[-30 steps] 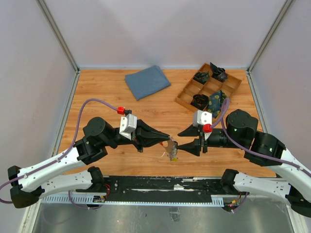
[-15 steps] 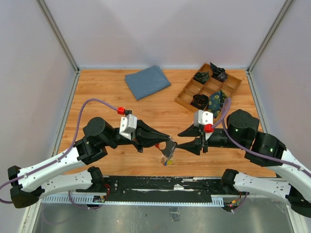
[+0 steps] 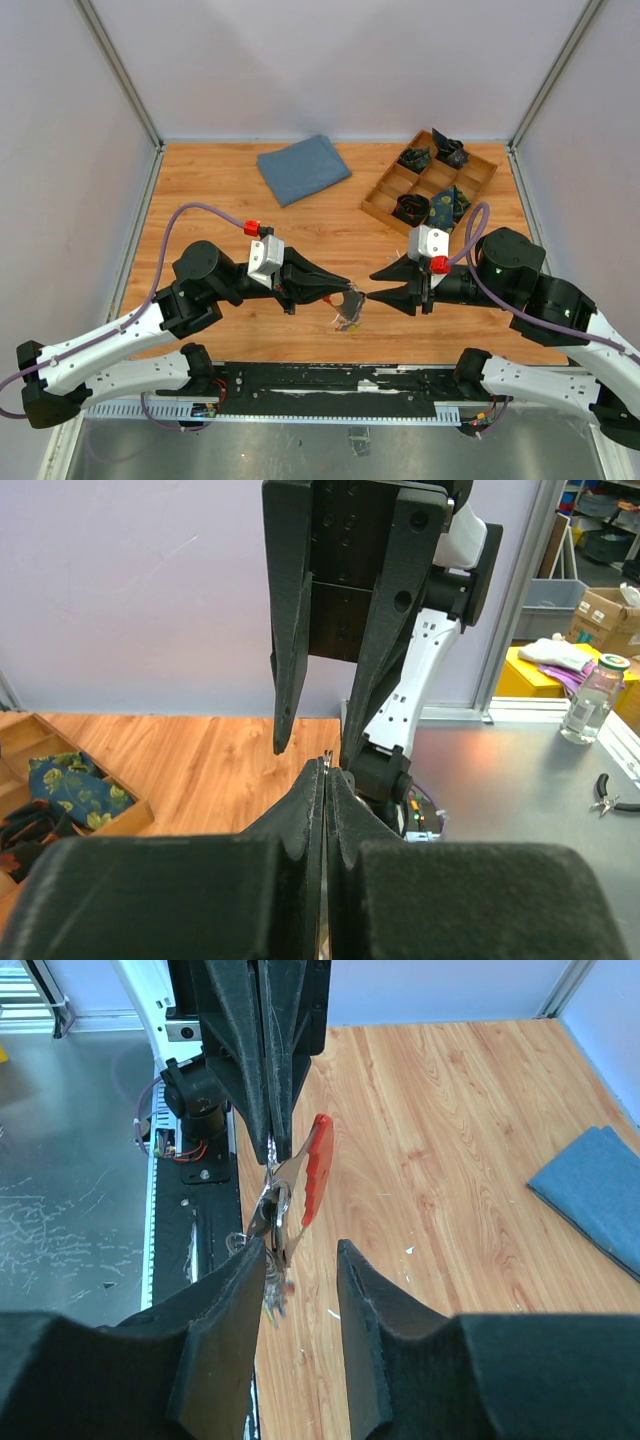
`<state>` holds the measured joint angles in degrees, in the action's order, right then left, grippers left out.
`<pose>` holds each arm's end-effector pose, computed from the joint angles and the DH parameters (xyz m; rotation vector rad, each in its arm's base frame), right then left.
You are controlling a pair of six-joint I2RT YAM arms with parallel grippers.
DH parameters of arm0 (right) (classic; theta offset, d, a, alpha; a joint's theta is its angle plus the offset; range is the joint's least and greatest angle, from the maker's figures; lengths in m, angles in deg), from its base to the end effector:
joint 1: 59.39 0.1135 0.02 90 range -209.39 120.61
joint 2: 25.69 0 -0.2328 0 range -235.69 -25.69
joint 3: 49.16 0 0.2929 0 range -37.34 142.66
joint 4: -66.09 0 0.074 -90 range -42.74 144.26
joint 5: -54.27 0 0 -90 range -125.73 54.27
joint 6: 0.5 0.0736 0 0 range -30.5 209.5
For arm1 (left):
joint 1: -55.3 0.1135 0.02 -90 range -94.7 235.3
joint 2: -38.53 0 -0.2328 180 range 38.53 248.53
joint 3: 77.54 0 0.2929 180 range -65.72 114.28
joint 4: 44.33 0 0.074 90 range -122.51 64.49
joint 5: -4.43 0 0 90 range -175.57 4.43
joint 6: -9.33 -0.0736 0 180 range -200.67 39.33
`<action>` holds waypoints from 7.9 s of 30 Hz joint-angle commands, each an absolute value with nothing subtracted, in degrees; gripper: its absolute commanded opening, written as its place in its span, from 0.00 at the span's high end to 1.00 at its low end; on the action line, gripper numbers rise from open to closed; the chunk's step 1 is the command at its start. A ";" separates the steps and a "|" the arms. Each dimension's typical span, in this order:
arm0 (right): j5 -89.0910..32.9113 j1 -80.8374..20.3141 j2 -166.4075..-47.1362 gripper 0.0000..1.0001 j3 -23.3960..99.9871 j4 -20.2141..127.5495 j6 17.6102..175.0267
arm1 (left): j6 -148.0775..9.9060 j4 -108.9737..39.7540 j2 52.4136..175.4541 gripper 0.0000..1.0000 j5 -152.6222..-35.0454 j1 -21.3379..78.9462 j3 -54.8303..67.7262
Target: Put the keys on the keyring
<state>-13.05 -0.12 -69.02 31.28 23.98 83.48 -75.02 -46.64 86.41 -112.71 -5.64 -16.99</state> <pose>0.0909 0.2084 0.4376 -1.1994 1.2836 1.0193 0.1088 -0.2649 0.3865 1.0333 1.0297 -1.2759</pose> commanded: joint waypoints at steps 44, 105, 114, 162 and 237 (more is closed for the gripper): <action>-10.07 0.60 -71.22 0.66 28.71 27.98 84.63 | -74.86 -49.19 86.14 0.99 -112.97 -6.04 -15.36; -64.72 -1.20 -79.12 0.36 32.82 5.13 93.95 | -71.46 -22.05 89.94 0.99 -84.08 0.45 -13.39; -47.13 -13.74 -79.04 0.37 28.47 6.59 96.47 | -72.28 -12.45 90.61 1.00 -86.84 0.46 -13.35; -2.71 -2.08 -57.45 0.61 -4.49 57.59 73.53 | -87.92 -20.09 88.36 0.99 -118.36 0.48 -8.34; -4.01 -0.76 -59.28 0.80 -1.64 58.63 77.63 | -87.40 -21.60 89.48 0.99 -118.00 0.46 -9.20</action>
